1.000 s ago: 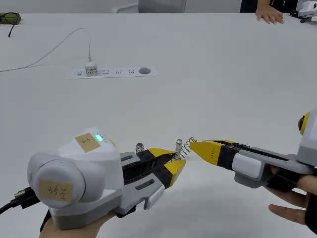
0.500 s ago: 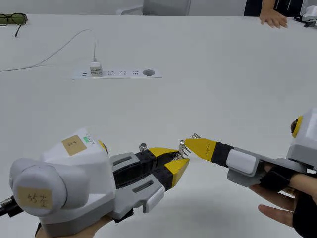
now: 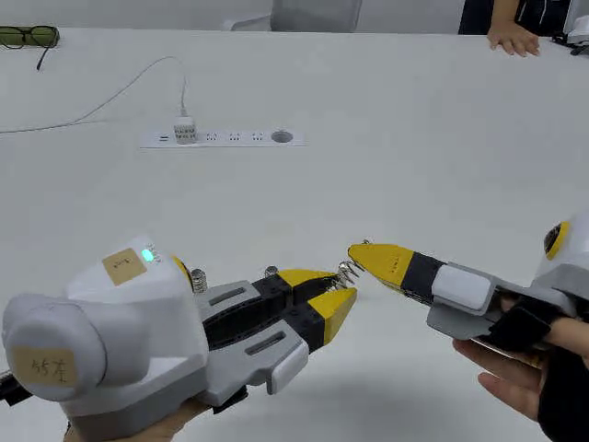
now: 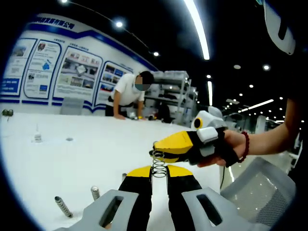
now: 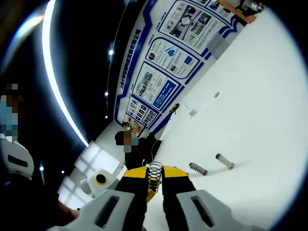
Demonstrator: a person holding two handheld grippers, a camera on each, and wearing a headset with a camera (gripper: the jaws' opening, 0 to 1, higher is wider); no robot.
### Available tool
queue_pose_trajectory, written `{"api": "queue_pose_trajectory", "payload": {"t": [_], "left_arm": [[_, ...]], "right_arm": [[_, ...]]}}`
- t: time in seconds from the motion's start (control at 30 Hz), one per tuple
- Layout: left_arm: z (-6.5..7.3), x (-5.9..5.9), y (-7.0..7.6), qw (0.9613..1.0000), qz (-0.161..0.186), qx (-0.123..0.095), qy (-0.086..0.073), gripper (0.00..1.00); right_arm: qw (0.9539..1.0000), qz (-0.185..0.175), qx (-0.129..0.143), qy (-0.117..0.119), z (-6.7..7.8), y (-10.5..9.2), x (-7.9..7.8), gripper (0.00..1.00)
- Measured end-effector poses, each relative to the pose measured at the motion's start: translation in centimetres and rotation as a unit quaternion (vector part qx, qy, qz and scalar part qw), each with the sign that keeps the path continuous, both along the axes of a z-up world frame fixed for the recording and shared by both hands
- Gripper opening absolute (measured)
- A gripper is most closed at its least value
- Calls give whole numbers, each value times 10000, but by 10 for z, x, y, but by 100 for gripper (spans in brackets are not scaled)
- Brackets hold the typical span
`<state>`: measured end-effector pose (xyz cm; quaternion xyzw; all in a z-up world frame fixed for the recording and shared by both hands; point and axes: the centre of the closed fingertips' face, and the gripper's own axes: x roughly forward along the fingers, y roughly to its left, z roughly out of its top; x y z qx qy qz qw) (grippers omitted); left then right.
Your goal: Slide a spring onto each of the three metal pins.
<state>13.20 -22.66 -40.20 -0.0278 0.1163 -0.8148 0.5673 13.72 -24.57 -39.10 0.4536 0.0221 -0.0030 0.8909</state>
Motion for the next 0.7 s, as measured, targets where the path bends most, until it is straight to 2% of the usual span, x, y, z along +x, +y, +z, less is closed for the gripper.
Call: {"api": "queue_pose_trajectory", "payload": {"t": [0.17, 0.23, 0.3, 0.37, 0.43, 0.57, 0.67, 0.7], "left_arm": [[-1, 0, 1, 10000, -1, 71, 51, 11], [-2, 4, 0, 9999, 92, 67, -108, 12], [-4, 5, 1, 9997, 113, 146, -155, 11], [-7, 7, 2, 9993, 133, 186, -297, 13], [-9, 8, 4, 9990, 132, 237, -343, 13], [-13, 14, 8, 9982, 189, 354, -453, 17], [-20, 21, 13, 9961, 239, 512, -682, 17], [-23, 24, 15, 9949, 268, 577, -780, 18]], "right_arm": [[9998, 53, -177, 27, 2, 3, 2, 11], [9996, 25, -265, 38, 2, 1, 2, 11], [9996, -27, -294, 35, 3, -2, 3, 11], [9994, -93, -331, 7, 4, -5, 3, 11], [9993, -138, -361, 13, 5, -8, 3, 11], [9978, -200, -625, 103, 6, -14, 2, 11], [9937, -322, -1025, 311, 2, -23, 1, 11], [9905, -353, -1266, 408, 2, -26, 1, 11]]}}
